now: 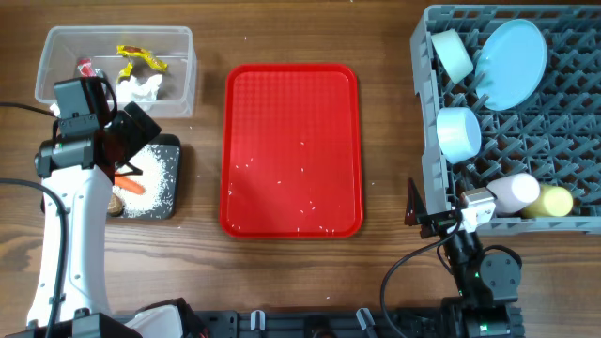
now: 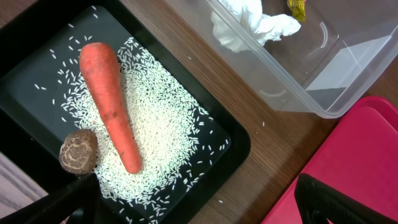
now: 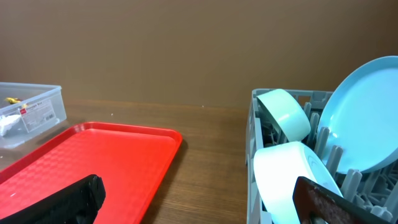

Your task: Sort waste into correct bins and load items into the dishwasher rack

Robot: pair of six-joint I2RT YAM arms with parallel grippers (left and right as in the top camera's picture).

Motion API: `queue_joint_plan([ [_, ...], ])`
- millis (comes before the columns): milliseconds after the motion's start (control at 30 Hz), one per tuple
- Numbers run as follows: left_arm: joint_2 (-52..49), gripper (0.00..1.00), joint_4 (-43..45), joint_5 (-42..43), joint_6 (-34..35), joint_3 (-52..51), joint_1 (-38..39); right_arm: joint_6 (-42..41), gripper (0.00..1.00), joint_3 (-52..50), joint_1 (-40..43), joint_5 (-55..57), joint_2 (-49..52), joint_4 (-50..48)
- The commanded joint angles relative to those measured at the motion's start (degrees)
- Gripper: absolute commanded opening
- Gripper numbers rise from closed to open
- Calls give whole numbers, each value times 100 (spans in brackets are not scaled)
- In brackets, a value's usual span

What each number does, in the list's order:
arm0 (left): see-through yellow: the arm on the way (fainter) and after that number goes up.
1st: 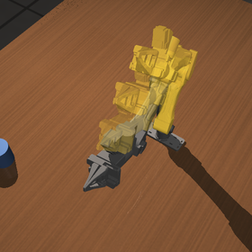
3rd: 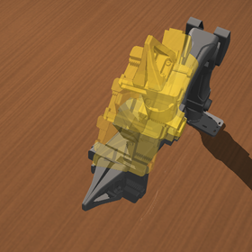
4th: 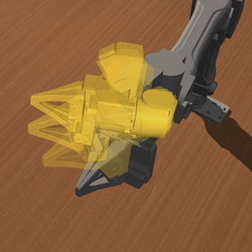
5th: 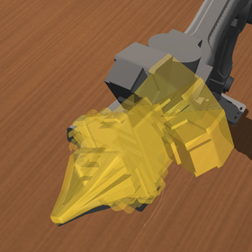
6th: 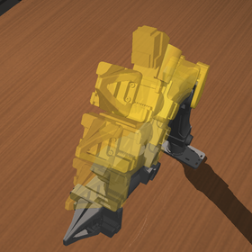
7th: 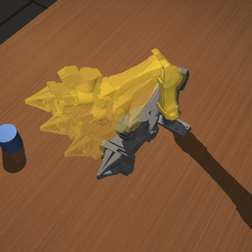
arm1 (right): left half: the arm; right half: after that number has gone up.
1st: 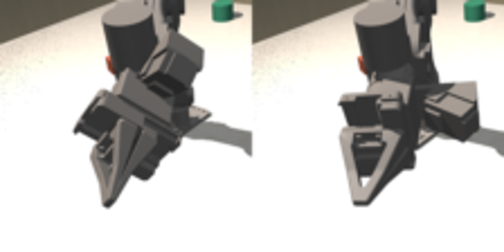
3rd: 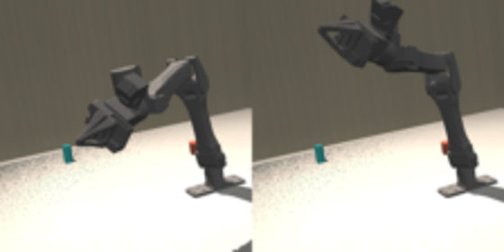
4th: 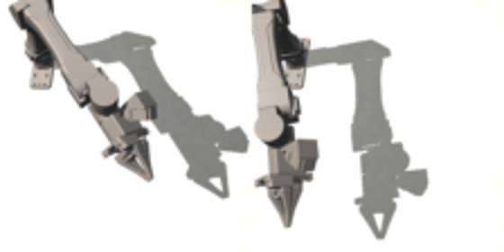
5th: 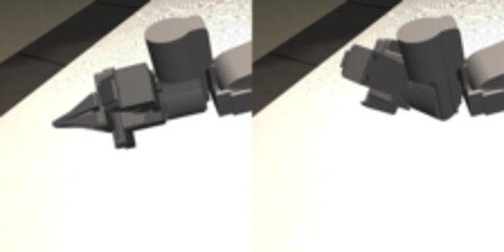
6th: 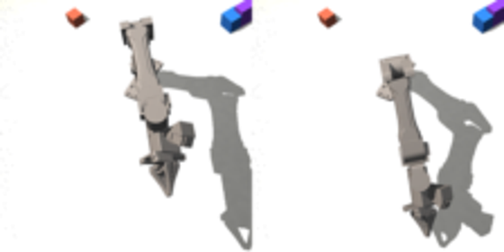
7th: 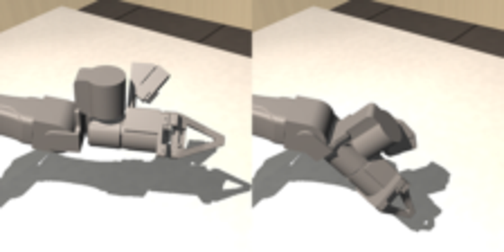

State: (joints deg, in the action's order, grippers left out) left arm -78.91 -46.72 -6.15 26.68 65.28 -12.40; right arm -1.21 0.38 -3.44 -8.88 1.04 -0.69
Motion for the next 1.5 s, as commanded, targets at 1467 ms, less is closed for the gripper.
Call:
queue_joint_plan([
  [1467, 7847, 100, 4369, 802, -2033, -6496, 964, -28, 100, -9, -13, 52, -44, 4],
])
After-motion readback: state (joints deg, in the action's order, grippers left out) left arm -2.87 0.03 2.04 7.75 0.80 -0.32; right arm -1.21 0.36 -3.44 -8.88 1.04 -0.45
